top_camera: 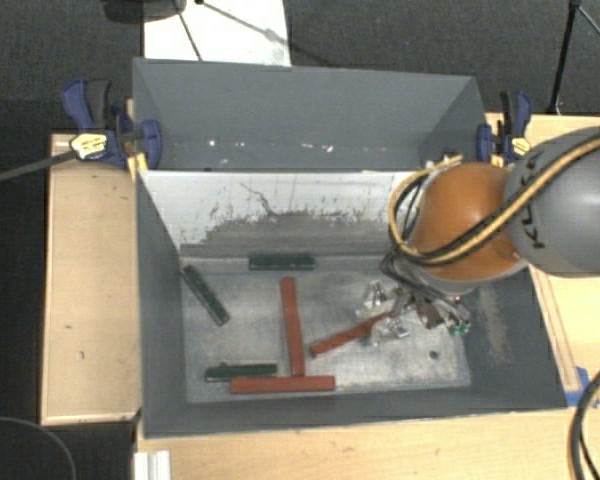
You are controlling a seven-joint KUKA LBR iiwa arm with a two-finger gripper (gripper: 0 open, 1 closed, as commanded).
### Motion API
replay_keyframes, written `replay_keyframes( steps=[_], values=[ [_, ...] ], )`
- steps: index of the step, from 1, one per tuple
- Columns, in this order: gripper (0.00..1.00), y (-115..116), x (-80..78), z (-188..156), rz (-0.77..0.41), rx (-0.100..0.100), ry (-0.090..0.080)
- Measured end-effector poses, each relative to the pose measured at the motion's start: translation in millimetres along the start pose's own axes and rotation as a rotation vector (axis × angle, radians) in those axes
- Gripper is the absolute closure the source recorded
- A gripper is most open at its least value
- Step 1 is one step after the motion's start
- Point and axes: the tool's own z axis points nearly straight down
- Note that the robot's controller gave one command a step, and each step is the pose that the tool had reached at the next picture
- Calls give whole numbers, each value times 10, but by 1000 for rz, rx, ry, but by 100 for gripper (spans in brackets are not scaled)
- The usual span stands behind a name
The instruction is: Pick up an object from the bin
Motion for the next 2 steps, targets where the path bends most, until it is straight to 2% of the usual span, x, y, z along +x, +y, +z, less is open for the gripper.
replay_keyframes(
  steps=[1,2],
  values=[
    [100,-60,-64,29,-149,1,-1],
    [100,-74,-83,24,-219,-1,-1]
  ],
)
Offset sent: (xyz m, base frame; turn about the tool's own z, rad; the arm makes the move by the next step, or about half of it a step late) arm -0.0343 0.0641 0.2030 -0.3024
